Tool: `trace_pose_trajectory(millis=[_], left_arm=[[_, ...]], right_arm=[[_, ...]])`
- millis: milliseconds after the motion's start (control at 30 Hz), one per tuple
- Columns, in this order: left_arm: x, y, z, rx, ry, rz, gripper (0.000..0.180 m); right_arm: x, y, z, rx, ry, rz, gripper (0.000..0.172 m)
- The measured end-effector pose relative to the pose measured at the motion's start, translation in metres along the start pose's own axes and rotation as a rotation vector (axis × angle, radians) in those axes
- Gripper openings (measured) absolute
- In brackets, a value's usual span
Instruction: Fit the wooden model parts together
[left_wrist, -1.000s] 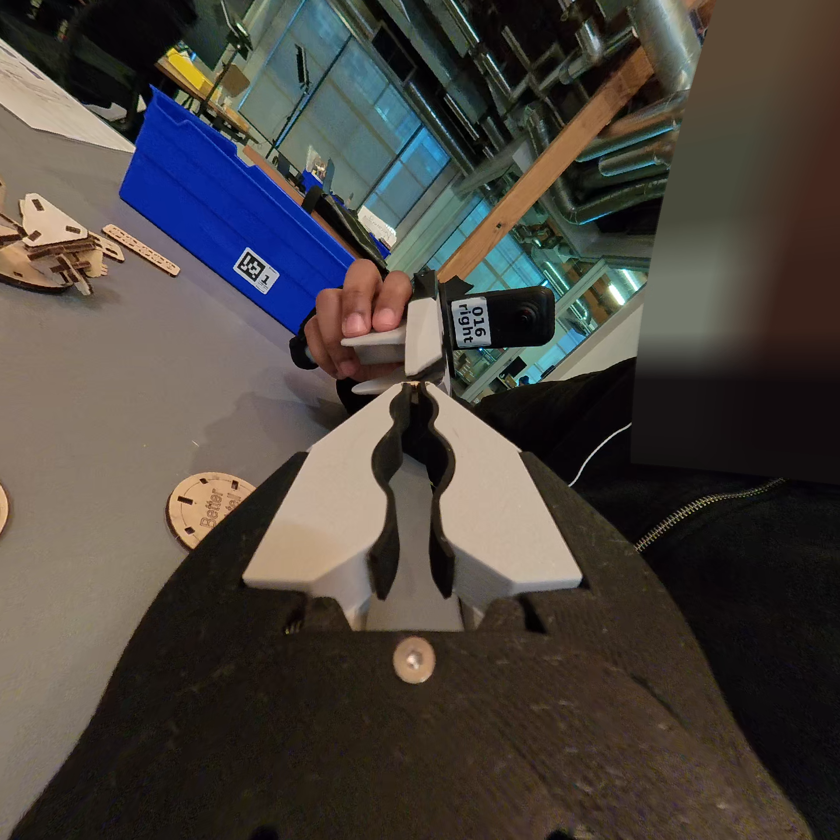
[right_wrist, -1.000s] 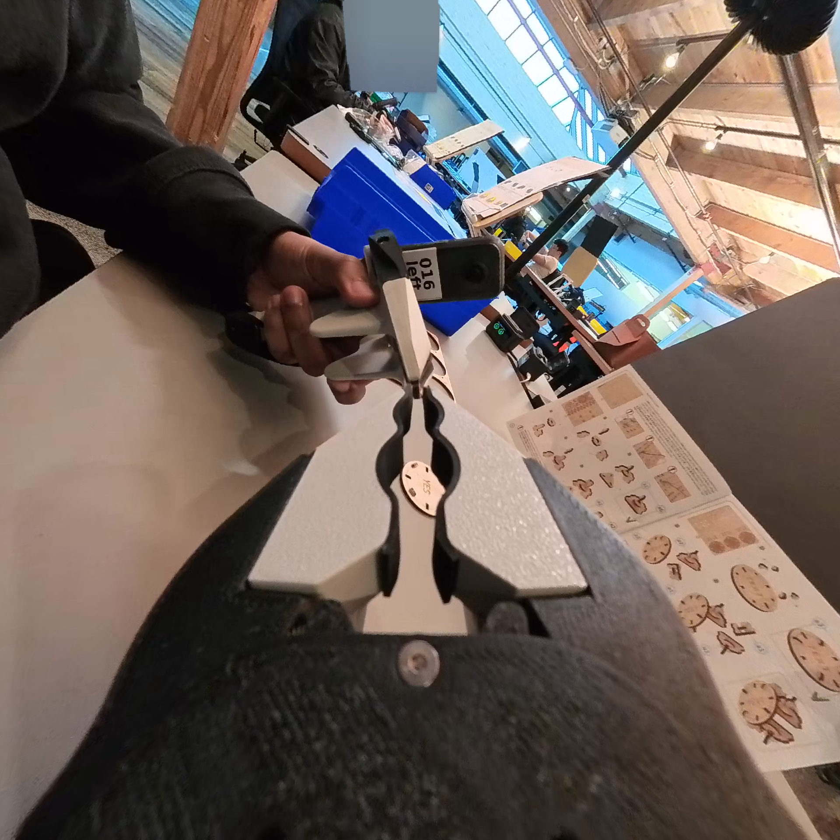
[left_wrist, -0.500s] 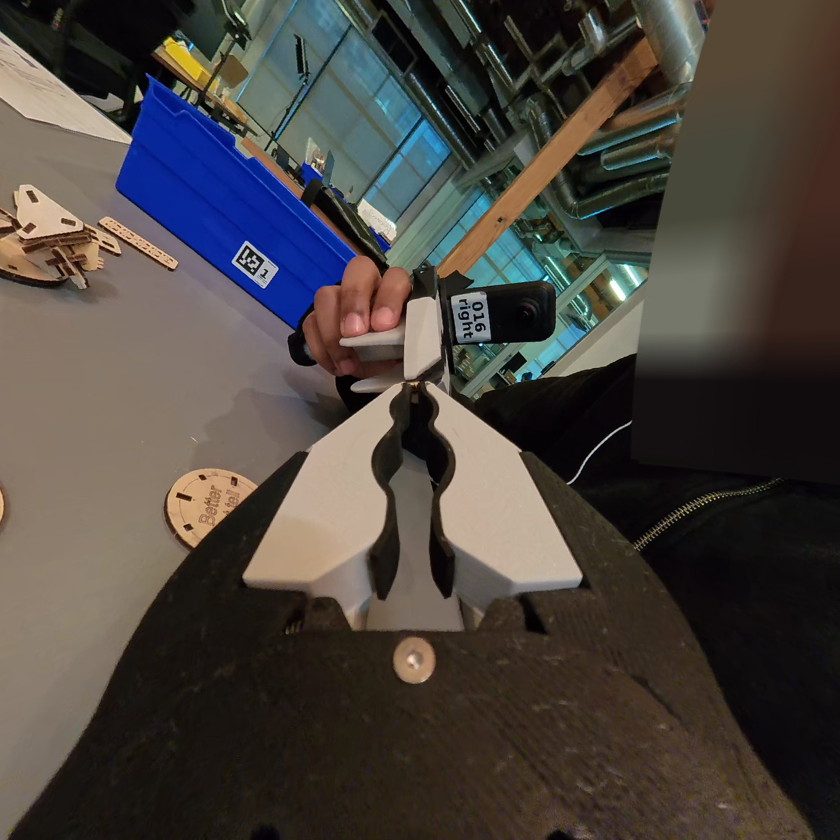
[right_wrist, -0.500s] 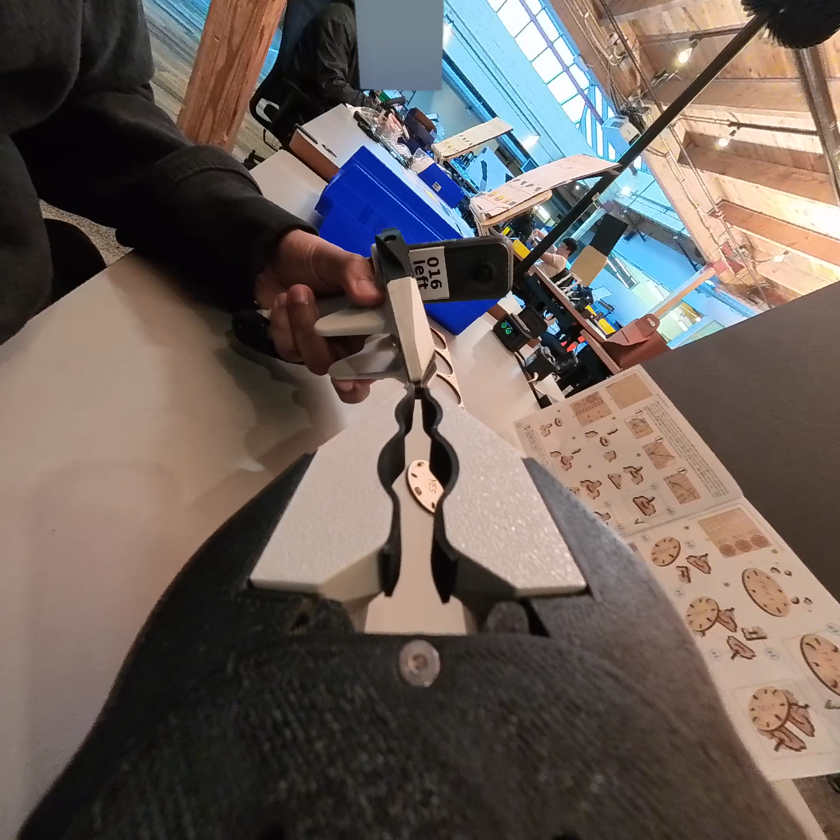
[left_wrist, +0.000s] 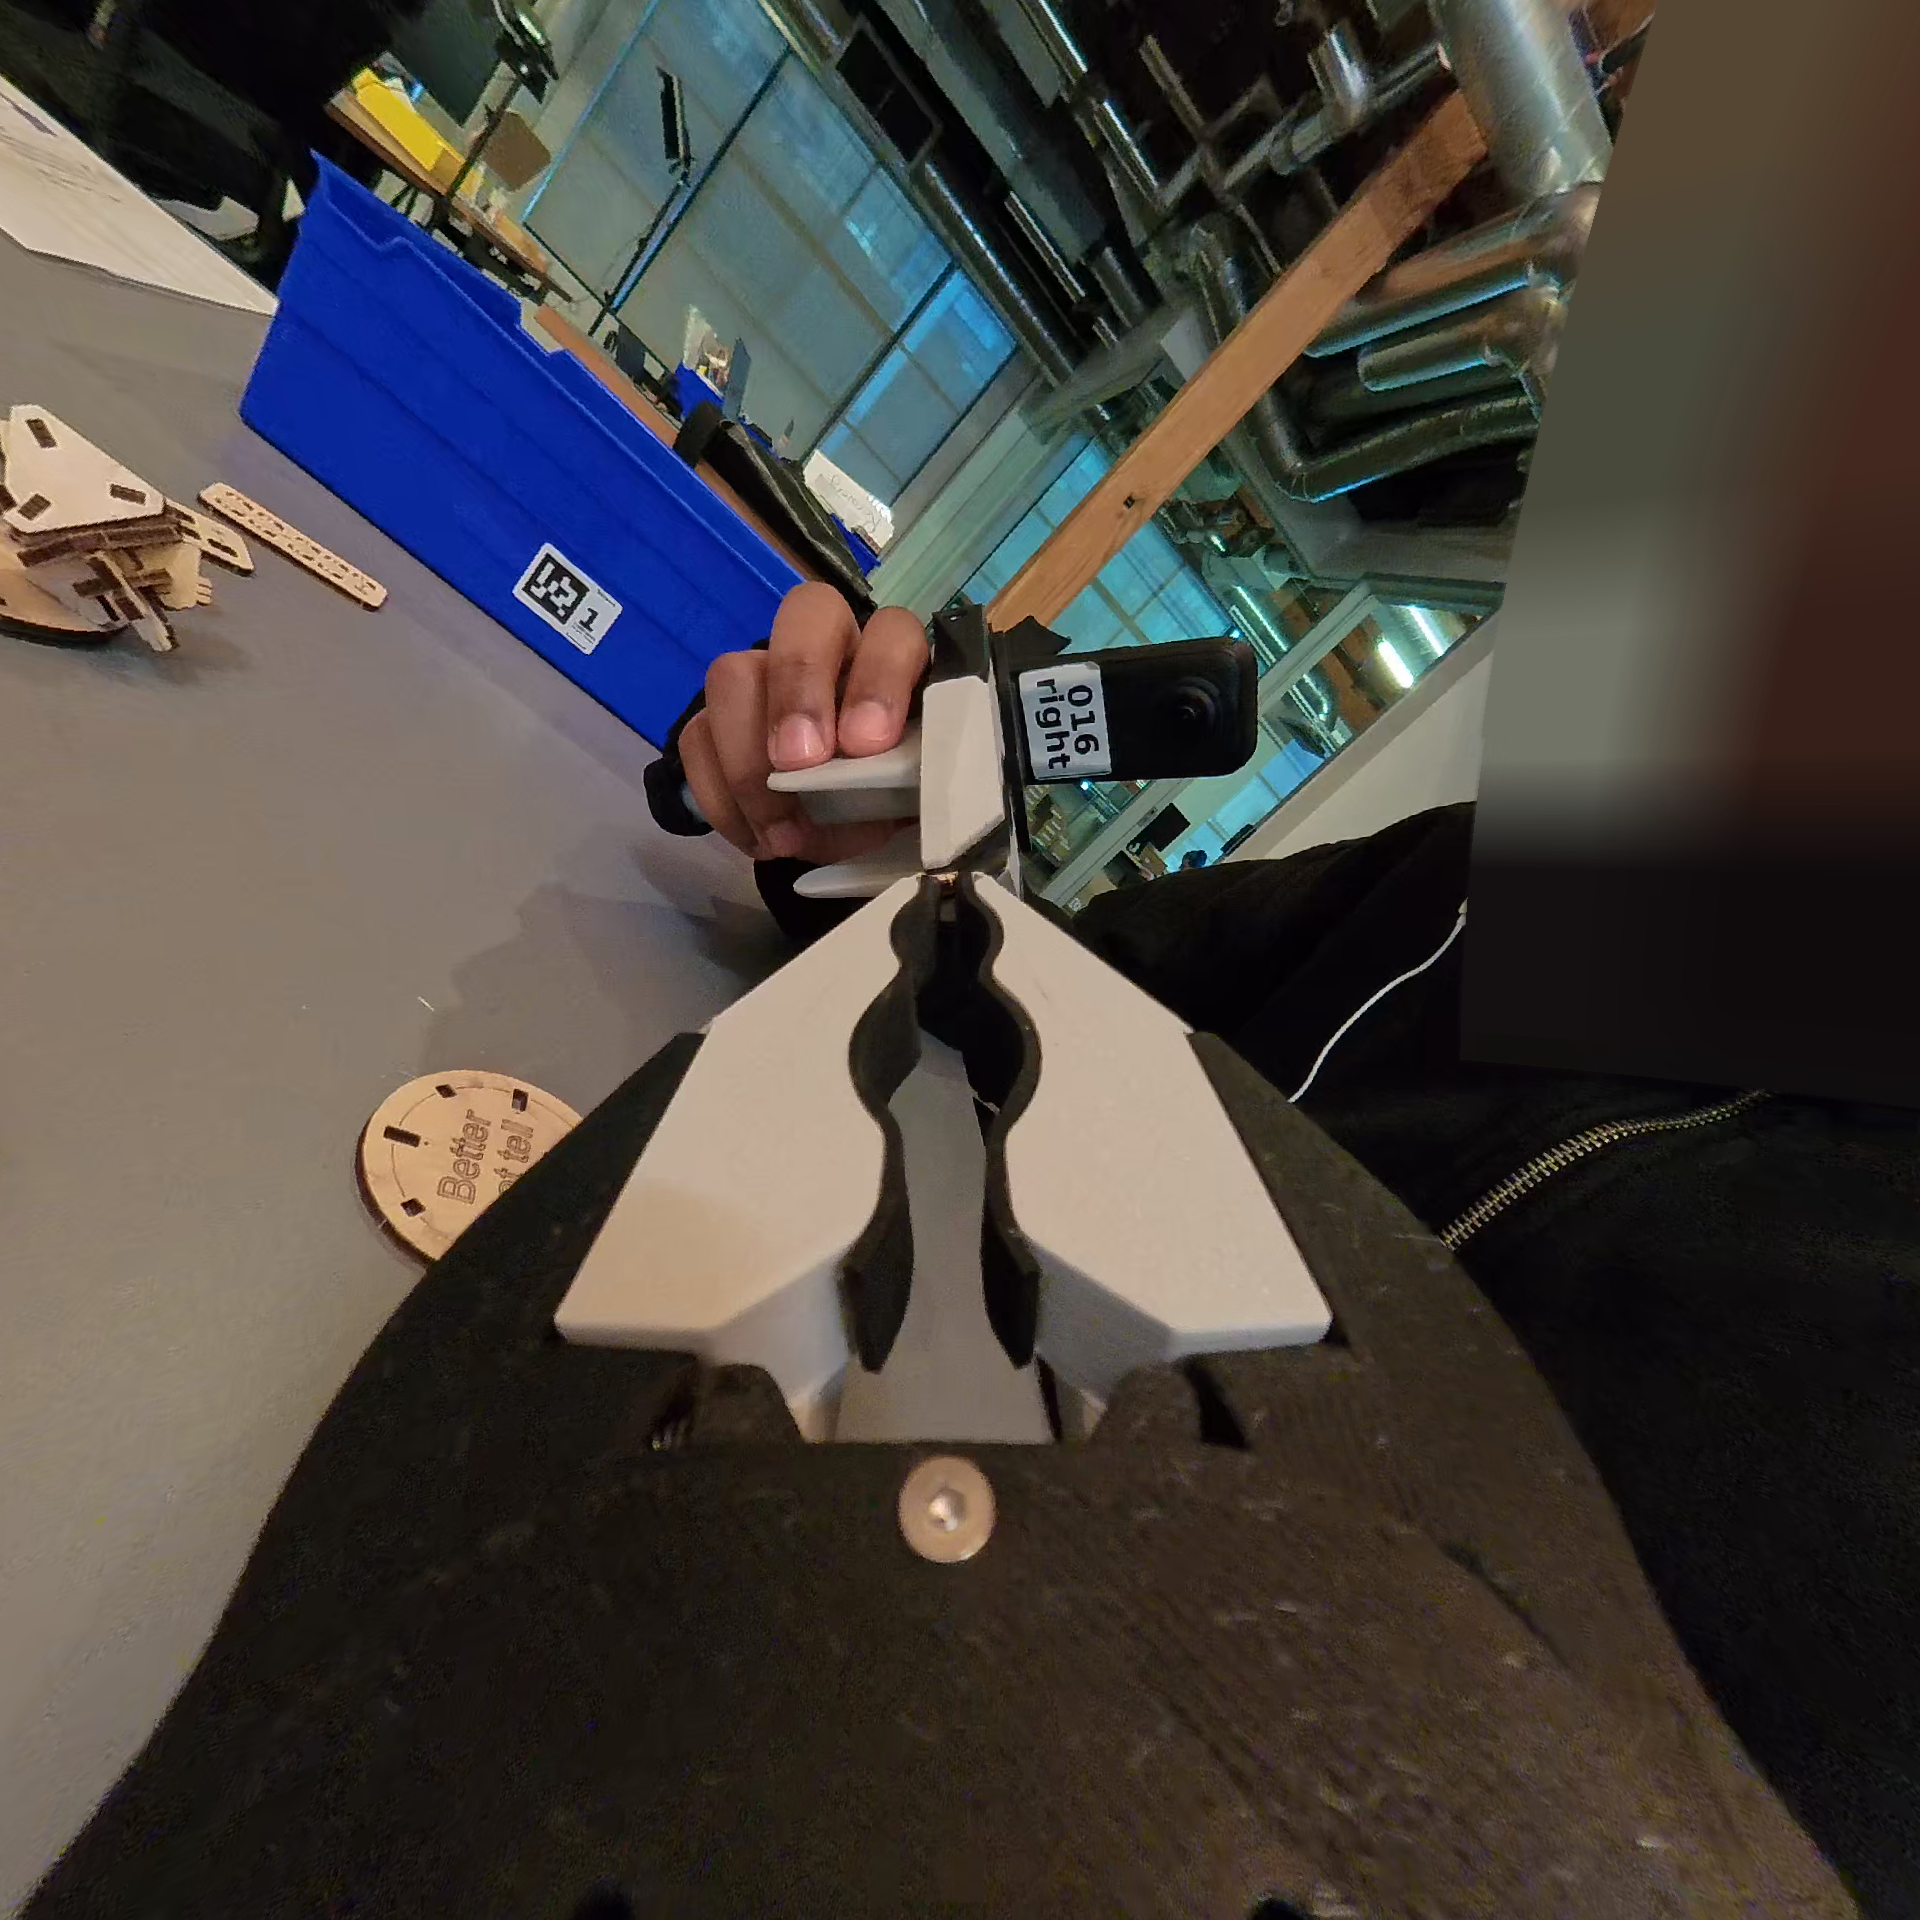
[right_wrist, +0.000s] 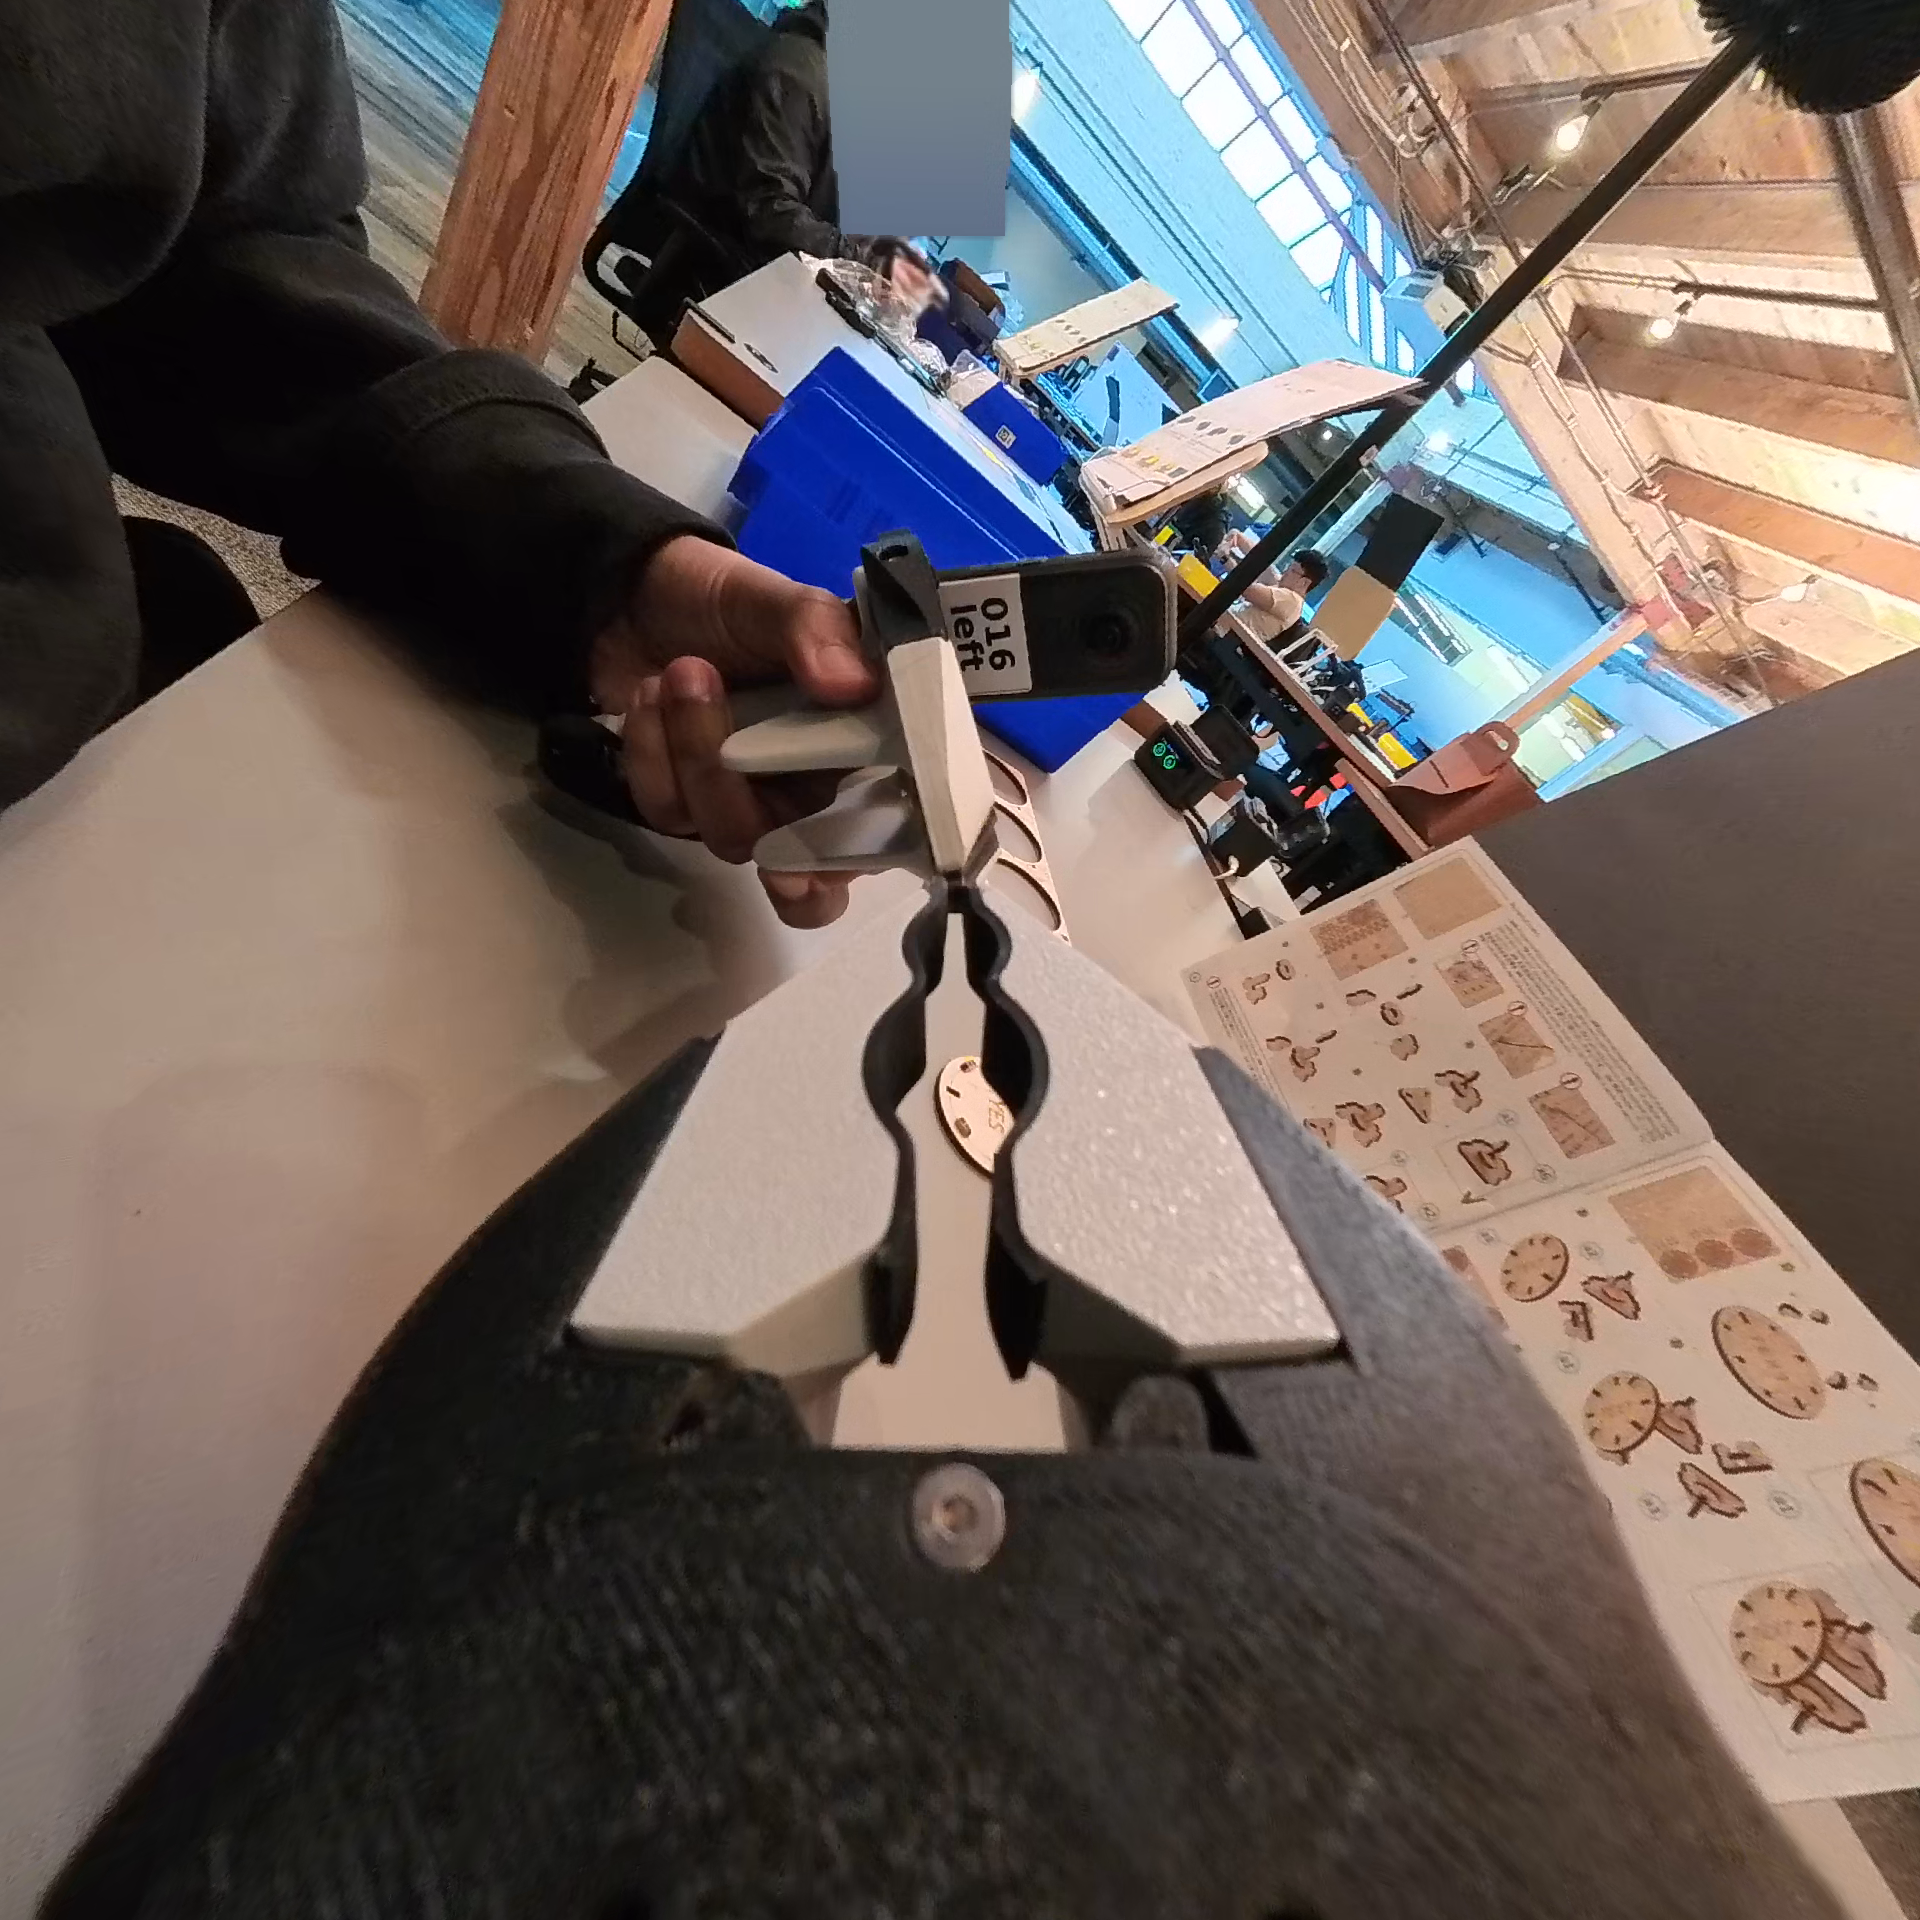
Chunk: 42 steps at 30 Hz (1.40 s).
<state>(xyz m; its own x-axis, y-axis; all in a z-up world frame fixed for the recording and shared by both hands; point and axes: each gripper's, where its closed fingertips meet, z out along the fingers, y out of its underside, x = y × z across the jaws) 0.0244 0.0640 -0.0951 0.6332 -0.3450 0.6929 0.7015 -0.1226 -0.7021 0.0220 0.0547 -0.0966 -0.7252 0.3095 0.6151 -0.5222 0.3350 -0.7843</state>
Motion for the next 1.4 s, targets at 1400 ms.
trace_pose_trajectory(millis=[1400], left_arm=[[0.003, -0.007, -0.003, 0.042, 0.028, -0.018, 0.000]], right_arm=[[0.005, -0.008, -0.004, 0.037, 0.007, 0.085, 0.010]])
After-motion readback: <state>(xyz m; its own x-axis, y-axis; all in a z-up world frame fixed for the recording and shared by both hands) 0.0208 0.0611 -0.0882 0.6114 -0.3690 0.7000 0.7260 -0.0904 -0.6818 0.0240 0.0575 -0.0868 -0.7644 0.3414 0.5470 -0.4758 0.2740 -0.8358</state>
